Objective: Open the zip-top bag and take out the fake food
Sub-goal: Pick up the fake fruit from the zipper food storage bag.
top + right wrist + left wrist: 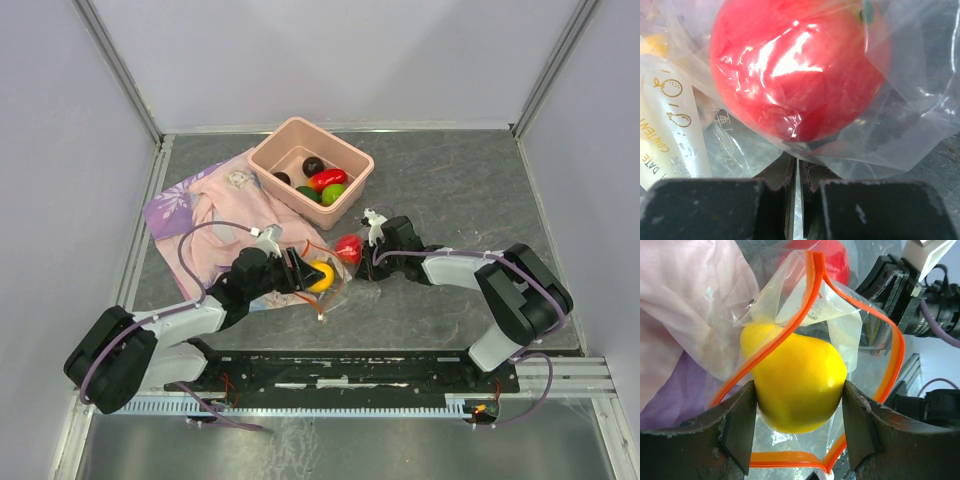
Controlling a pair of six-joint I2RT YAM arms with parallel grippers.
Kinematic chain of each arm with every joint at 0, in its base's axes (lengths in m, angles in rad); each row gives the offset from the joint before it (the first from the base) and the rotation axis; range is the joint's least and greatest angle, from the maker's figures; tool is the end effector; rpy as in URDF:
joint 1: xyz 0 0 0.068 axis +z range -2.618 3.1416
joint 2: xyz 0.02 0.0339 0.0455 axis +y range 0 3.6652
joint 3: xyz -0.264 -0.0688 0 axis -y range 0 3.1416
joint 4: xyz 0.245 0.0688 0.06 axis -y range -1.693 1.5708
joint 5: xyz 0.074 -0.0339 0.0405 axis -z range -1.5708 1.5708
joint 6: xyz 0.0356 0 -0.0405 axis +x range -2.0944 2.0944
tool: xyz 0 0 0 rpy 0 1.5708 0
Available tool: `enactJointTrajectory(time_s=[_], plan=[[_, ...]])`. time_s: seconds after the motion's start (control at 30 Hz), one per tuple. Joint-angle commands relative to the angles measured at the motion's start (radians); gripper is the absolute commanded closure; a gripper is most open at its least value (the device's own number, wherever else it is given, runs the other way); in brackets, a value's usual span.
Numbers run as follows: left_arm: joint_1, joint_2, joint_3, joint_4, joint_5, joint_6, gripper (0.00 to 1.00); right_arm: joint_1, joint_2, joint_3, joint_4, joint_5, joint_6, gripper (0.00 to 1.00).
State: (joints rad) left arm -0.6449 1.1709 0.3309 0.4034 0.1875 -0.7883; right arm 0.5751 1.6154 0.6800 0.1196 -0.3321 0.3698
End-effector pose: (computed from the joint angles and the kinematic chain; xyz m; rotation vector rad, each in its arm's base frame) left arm 0.1752 -0.1401 0.1682 -0.0259 2.1775 -1.0634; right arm 0.2448 0.1725 0.1373 -0.4200 2.4612 0.8213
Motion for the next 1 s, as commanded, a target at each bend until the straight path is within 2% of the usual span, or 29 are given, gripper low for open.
enactJointTrajectory(time_s=[0.0, 0.13, 0.33, 0.57, 0.7, 0.87, 0.97], plan=[[0.04, -0.005, -0.045, 0.237, 0.088, -0.151, 0.76, -0.007, -0.028, -0.022, 0.012, 0.022, -0.022, 0.88], [0.064, 0.029, -0.07, 0.312, 0.137, -0.191, 0.72, -0.006, -0.029, -0.023, 0.012, 0.022, -0.023, 0.88], [0.065, 0.04, -0.022, 0.111, 0.05, -0.068, 0.62, -0.007, -0.026, -0.024, 0.017, 0.015, -0.022, 0.87], [0.065, -0.01, 0.011, -0.089, -0.05, 0.049, 0.45, -0.007, -0.016, -0.02, 0.02, 0.013, -0.023, 0.87], [0.065, -0.037, 0.031, -0.151, -0.08, 0.09, 0.36, -0.007, -0.012, -0.019, 0.019, 0.01, -0.023, 0.87], [0.065, -0.056, 0.06, -0.202, -0.092, 0.136, 0.33, -0.007, -0.013, -0.019, 0.018, 0.01, -0.023, 0.87], [0.065, -0.054, 0.076, -0.224, -0.083, 0.16, 0.27, -0.007, -0.012, -0.019, 0.018, 0.008, -0.024, 0.87]])
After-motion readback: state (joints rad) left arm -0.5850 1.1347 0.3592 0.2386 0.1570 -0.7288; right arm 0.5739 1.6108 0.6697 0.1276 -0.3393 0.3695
